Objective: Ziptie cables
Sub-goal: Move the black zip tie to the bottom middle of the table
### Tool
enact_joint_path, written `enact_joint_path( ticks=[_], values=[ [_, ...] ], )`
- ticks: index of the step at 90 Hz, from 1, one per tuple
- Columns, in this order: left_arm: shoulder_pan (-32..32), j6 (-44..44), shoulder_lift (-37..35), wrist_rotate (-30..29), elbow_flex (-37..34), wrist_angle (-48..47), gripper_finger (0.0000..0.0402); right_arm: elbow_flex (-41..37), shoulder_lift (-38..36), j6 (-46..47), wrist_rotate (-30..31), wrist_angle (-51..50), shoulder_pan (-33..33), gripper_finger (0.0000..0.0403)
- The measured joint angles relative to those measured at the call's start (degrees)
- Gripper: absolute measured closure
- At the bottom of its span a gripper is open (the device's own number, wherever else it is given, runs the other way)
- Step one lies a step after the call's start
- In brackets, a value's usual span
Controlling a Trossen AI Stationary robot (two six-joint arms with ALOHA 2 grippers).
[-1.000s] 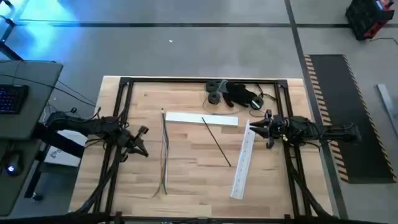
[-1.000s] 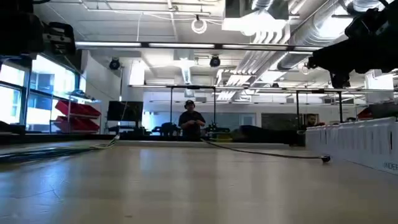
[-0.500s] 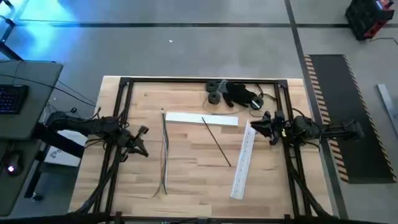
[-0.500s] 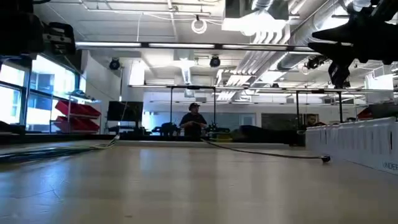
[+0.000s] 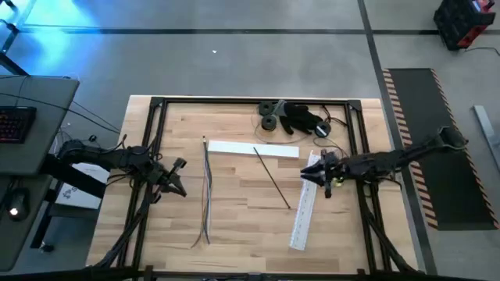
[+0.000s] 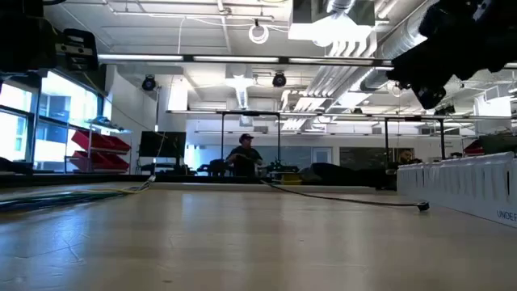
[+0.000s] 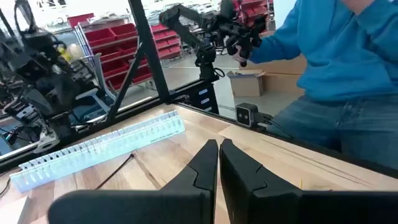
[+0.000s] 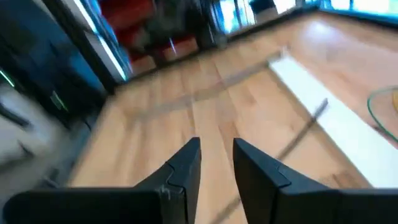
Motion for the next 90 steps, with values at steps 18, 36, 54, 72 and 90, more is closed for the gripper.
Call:
enact_joint_path(
  ticks=[18, 36, 54, 72, 90],
  values=[
    [0.01, 0.00, 0.01, 0.00, 0.00, 0.00, 0.0402, 16.87, 19.27, 1.92, -0.01, -18.94, -0.52, 0.0304],
    [0.02, 0.00, 0.00, 0.00, 0.00, 0.00, 0.0402, 31.56, 37.98, 7.93, -3.36, -31.94, -2.32, 0.0261],
    [0.00, 0.00, 0.01, 0.00, 0.00, 0.00, 0.0402, 42.50, 53.11, 12.31, -6.65, -41.99, -4.14, 0.0250],
    [0.00, 0.00, 0.00, 0.00, 0.00, 0.00, 0.0402, 47.40, 60.31, 15.72, -6.84, -46.47, -3.78, 0.0250],
    [0.01, 0.00, 0.00, 0.00, 0.00, -0.01, 0.0402, 47.47, 61.57, 18.83, -8.06, -45.86, -2.61, 0.0284]
  ],
)
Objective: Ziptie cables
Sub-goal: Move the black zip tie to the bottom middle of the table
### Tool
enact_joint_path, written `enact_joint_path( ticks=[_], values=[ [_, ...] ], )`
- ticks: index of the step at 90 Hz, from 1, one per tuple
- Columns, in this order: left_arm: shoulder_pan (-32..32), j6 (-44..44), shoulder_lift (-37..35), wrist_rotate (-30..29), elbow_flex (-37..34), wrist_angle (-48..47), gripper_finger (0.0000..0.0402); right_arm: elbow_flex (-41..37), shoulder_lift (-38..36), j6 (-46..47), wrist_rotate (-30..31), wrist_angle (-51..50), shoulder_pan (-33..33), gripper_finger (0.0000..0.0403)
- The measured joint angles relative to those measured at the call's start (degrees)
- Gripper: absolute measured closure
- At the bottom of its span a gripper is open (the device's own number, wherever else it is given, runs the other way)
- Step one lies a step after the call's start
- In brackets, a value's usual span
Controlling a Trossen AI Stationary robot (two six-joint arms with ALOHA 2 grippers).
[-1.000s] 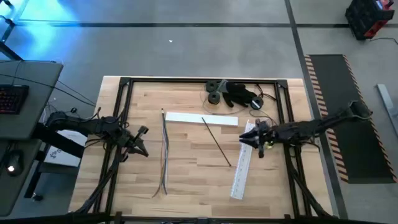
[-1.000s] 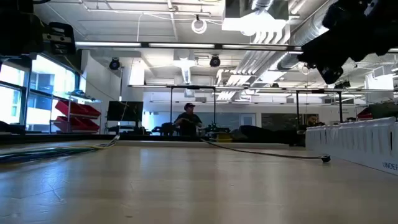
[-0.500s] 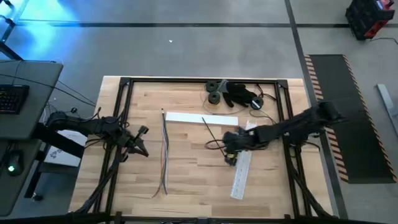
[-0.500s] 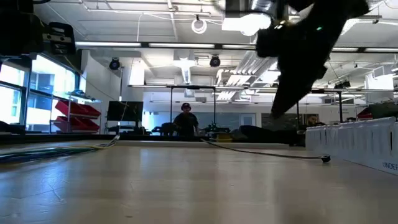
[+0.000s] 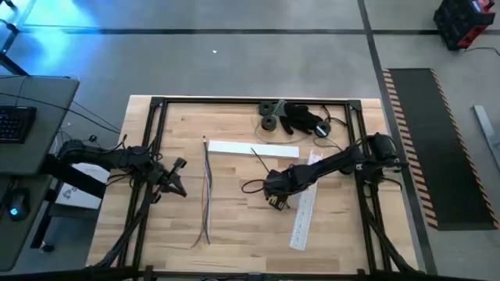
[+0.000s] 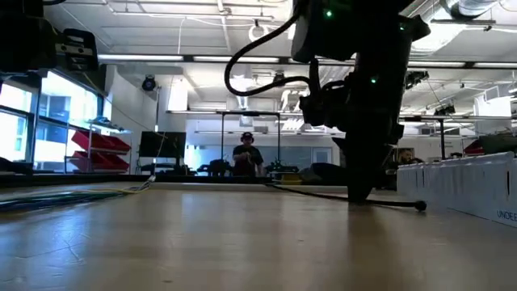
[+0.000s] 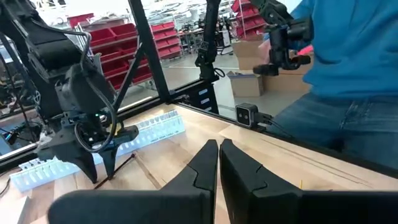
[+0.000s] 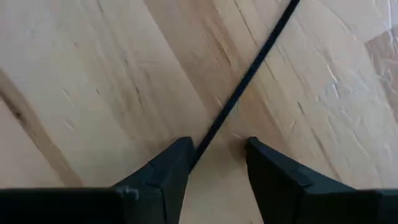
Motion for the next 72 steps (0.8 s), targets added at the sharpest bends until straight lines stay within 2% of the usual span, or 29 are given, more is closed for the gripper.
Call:
enact_joint_path(
  ticks=[13, 18, 45, 72],
  values=[
    [-0.01, 0.00, 0.00, 0.00, 0.00, 0.01, 0.0402, -0.20, -0.09, 0.97, -1.13, 3.35, 1.86, 0.0373],
    [0.01, 0.00, 0.00, 0.00, 0.00, 0.01, 0.0402, -0.22, -0.06, 2.03, -2.68, 5.63, 2.77, 0.0392],
    [0.00, 0.00, 0.02, 0.00, 0.00, 0.01, 0.0402, 1.58, 0.28, 12.12, -9.12, 12.95, 8.49, 0.0401],
    [0.01, 0.00, 0.02, 0.00, 0.00, -0.01, 0.0402, 5.94, 0.20, 20.21, -7.89, 15.39, 14.78, 0.0403]
  ],
)
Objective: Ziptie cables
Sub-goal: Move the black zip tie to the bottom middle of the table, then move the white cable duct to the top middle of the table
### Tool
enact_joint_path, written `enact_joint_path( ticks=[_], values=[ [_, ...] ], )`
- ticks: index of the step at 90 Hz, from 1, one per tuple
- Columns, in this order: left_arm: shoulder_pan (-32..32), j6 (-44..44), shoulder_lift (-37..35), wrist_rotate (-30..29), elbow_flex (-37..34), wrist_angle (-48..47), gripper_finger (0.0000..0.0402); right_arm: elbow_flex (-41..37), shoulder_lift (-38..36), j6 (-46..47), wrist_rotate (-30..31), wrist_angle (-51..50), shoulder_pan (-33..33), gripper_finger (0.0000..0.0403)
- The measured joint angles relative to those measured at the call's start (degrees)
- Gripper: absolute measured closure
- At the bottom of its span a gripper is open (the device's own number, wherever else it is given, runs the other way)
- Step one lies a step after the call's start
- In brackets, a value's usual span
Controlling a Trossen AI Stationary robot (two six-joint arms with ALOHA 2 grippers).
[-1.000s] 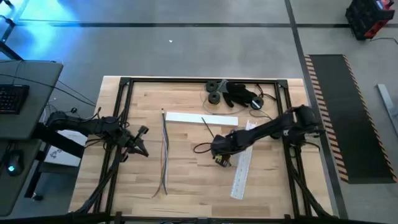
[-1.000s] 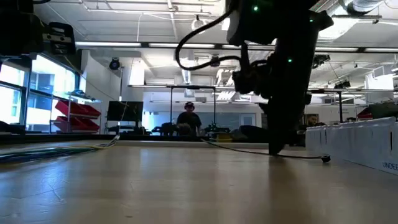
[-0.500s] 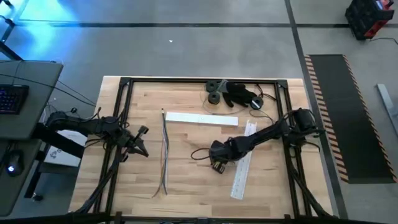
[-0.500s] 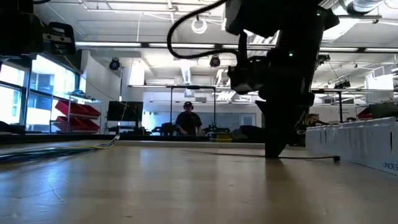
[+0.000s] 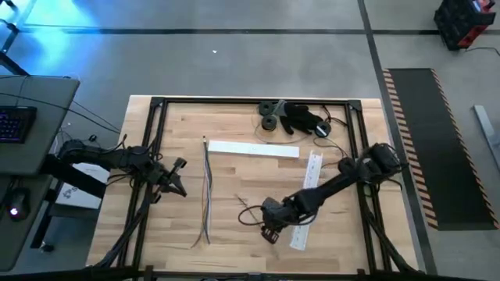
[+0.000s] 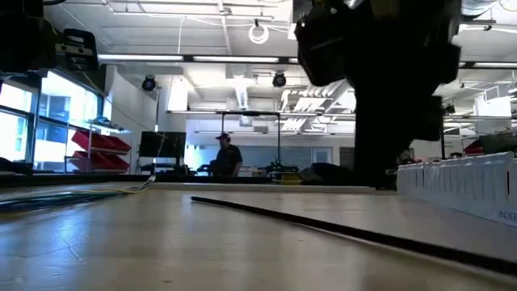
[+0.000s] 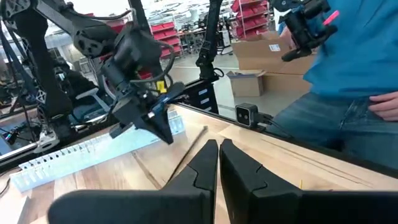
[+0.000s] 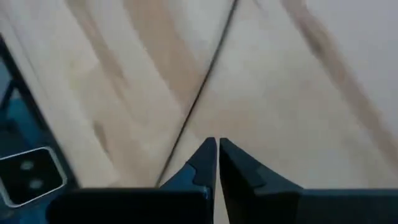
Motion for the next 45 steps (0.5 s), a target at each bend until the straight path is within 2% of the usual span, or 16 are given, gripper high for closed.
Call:
enact_joint_path(
  ticks=[12, 22, 33, 45],
  values=[
    [-0.02, 0.00, -0.02, 0.00, 0.00, 0.02, 0.0402, 0.04, -0.06, -4.09, 1.17, 3.64, 1.83, 0.0401],
    [-0.01, 0.00, -0.02, -0.01, 0.00, 0.04, 0.0402, 1.84, -1.45, -9.32, 0.69, 1.83, 1.22, 0.0384],
    [-0.02, 0.00, 0.00, -0.02, 0.00, 0.02, 0.0402, 5.89, -4.62, -17.44, -0.34, -7.83, 0.38, 0.0342],
    [-0.02, 0.00, 0.00, 0.00, 0.00, 0.02, 0.0402, 12.00, -6.32, -36.91, 1.44, -23.90, 0.50, 0.0287]
  ],
)
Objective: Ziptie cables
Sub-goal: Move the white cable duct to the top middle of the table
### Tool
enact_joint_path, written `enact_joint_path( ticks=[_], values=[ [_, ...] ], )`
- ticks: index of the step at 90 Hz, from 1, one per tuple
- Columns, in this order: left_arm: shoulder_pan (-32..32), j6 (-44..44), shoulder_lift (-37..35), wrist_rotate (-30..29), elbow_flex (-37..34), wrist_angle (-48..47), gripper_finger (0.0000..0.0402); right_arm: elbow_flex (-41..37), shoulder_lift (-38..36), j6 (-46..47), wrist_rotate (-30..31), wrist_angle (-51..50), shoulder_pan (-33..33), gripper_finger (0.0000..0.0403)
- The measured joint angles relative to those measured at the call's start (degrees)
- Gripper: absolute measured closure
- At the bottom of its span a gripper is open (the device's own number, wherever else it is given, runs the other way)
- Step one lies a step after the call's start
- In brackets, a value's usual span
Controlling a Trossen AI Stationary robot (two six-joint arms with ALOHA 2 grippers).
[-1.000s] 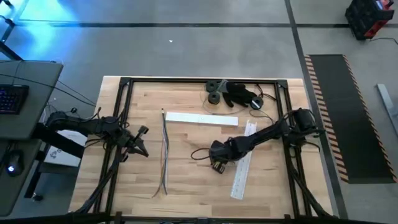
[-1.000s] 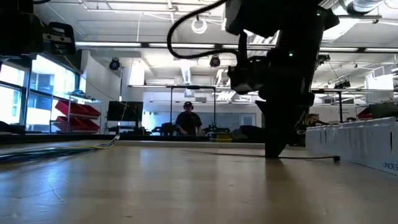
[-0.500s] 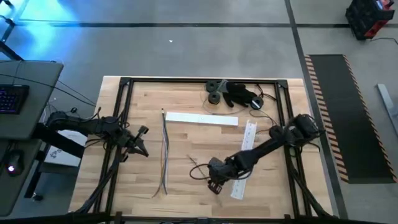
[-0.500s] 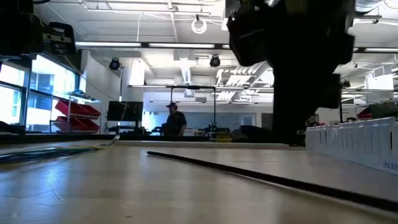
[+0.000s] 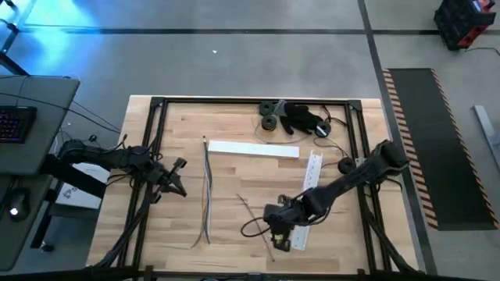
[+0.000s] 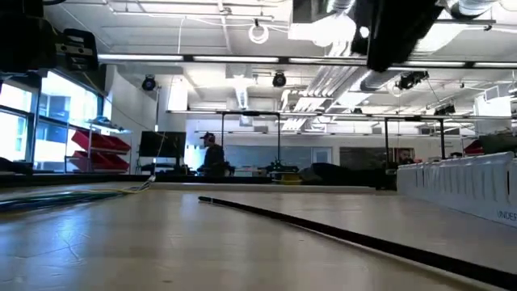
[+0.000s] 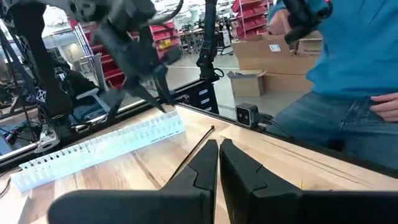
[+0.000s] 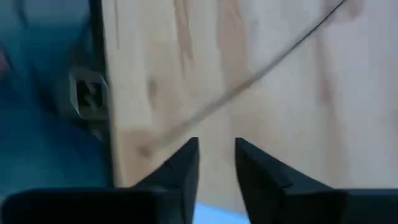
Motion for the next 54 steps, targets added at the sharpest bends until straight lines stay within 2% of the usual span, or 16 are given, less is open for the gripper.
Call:
enact_joint_path(
  ticks=[10, 20, 34, 40, 54],
  values=[
    [0.00, 0.00, -0.02, 0.00, 0.00, 0.00, 0.0402, 3.51, -0.17, -15.72, 2.67, -14.01, 0.70, 0.0249],
    [0.00, 0.00, -0.02, -0.01, 0.00, 0.00, 0.0402, 3.43, -0.22, -26.40, 3.47, -22.26, 0.66, 0.0222],
    [0.01, 0.00, -0.01, 0.00, 0.00, 0.00, 0.0402, -2.41, -0.22, -37.70, 2.45, -21.75, 0.39, 0.0214],
    [0.00, 0.00, -0.01, 0.00, 0.00, 0.00, 0.0402, -5.04, -0.22, -41.24, 4.07, -20.26, 0.36, 0.0218],
    [0.00, 0.00, 0.00, -0.02, 0.00, 0.00, 0.0402, -10.97, -0.22, -46.53, 6.73, -11.27, 0.33, 0.0234]
  ],
)
